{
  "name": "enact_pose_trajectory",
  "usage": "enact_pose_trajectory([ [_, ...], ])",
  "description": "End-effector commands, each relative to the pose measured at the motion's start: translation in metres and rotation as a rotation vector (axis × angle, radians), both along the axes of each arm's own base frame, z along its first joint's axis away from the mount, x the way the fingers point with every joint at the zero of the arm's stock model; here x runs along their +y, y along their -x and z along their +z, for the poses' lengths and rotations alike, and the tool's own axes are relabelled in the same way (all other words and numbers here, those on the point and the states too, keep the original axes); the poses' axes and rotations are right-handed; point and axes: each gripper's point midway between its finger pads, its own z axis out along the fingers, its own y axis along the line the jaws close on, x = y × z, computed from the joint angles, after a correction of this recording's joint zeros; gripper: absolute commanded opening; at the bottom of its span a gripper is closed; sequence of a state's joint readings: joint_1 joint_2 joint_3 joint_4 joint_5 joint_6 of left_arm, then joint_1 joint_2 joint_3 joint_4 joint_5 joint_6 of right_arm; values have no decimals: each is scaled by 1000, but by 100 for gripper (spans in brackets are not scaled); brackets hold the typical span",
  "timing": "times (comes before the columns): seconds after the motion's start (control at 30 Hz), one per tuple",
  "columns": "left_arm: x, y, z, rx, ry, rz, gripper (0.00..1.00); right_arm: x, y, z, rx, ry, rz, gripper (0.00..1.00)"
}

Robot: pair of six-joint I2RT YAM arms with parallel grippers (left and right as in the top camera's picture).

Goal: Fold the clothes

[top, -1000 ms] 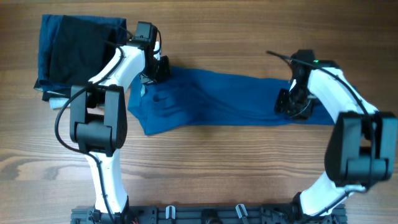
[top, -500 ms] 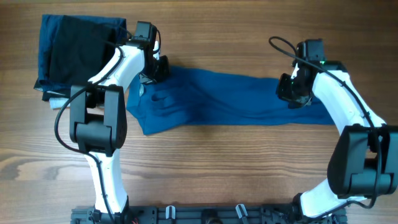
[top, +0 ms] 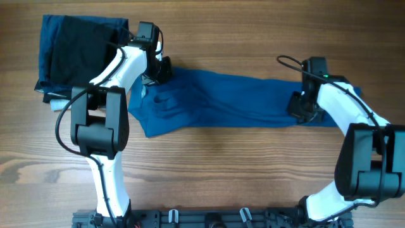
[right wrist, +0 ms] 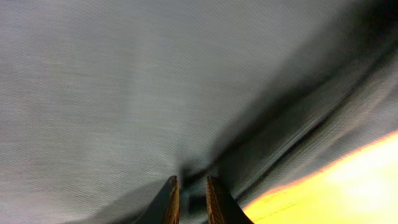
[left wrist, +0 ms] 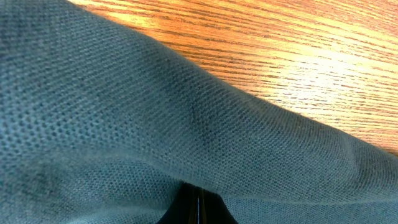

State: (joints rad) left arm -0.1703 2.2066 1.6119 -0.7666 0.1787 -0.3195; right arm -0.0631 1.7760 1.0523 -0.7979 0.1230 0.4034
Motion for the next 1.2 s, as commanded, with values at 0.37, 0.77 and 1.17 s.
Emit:
enact_pose_trajectory([
  [0.37,47,17,-48,98,-173,42,4,-58,6,24,33,82,-217,20],
  [0.77,47,15,-48,89,-171,43,4,-55,-45,36,-171,-29,-198,25],
  [1.17,47,16,-48,93,-172,42,4,-75,-26,1,-68,101,-211,24],
])
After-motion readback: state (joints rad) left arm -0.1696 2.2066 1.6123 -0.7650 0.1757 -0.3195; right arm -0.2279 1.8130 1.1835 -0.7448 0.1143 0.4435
